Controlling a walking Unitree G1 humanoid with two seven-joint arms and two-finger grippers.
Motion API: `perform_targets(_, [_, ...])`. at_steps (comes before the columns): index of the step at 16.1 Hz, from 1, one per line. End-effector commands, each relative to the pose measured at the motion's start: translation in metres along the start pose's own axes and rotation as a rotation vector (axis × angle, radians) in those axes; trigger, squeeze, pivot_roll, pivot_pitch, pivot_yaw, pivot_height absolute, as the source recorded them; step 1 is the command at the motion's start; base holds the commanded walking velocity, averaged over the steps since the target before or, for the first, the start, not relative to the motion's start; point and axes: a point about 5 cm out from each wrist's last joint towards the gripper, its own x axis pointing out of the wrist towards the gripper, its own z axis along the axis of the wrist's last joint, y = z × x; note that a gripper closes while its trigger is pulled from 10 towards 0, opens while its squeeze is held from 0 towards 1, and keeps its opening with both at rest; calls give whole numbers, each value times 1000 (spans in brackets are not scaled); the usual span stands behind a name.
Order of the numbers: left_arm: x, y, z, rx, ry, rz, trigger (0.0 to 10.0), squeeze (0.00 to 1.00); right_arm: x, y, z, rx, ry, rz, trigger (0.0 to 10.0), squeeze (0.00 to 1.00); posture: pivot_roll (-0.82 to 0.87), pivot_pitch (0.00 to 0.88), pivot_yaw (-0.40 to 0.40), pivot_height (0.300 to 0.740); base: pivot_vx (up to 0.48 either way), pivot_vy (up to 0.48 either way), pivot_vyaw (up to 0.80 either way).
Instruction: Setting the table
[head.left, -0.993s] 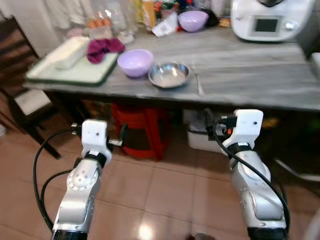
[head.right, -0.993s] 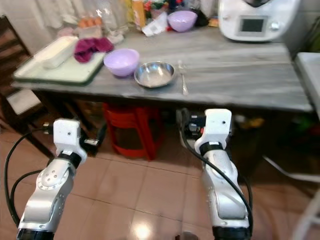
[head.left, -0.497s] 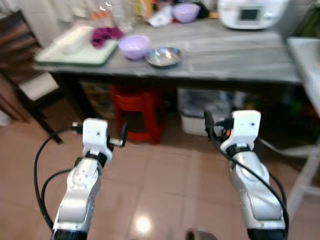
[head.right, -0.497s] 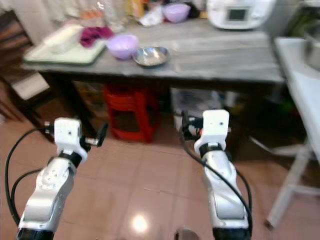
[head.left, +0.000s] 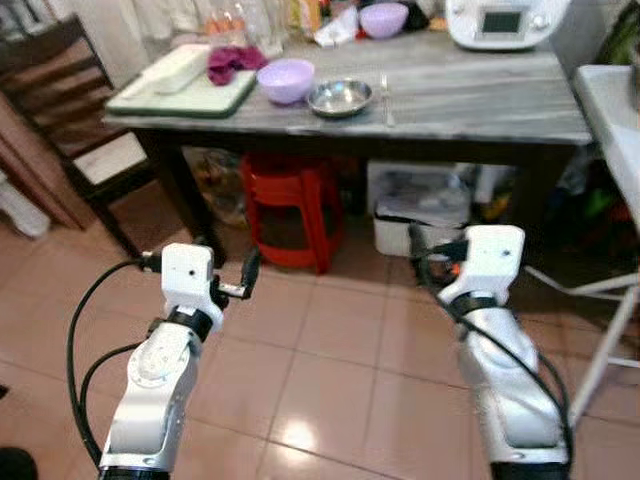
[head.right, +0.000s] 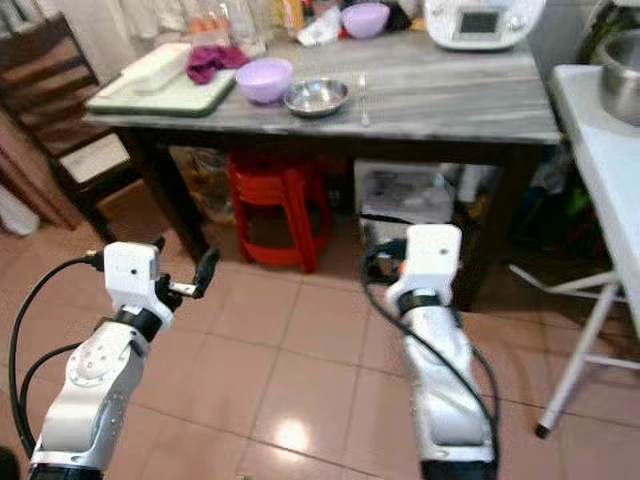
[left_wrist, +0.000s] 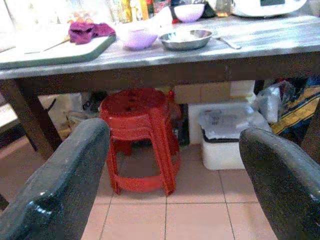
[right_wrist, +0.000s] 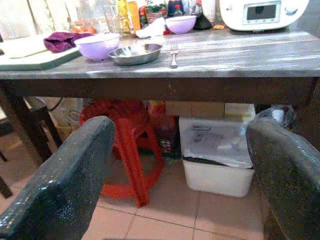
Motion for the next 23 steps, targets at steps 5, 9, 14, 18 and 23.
perform_targets(5, [1, 1, 3, 12, -10, -6, 10000, 0, 2, -1, 3, 10, 0, -6, 10000, 0, -156, 117, 111, 740, 0, -344, -121])
perform_targets(9, [2, 1, 3, 14, -10, -12, 10000, 0, 2, -1, 4, 8, -3, -5, 10000, 0, -157, 117, 110, 740, 0, -363, -259])
perform_targets(14, [2, 0, 3, 12, -14, -18, 10000, 0, 3, -2, 4, 9, -1, -4, 10000, 0, -157, 109, 106, 740, 0, -366, -86])
perform_targets(18, [2, -1, 2, 10, -15, -21, 10000, 0, 4, -2, 4, 6, 0, -2, 10000, 0, -159, 108, 102, 740, 0, -366, -678])
perform_targets(23, [2, -2, 2, 6, -18, -25, 10000, 0, 5, -1, 4, 5, -1, 0, 10000, 0, -158, 110, 101, 740, 0, -369, 0])
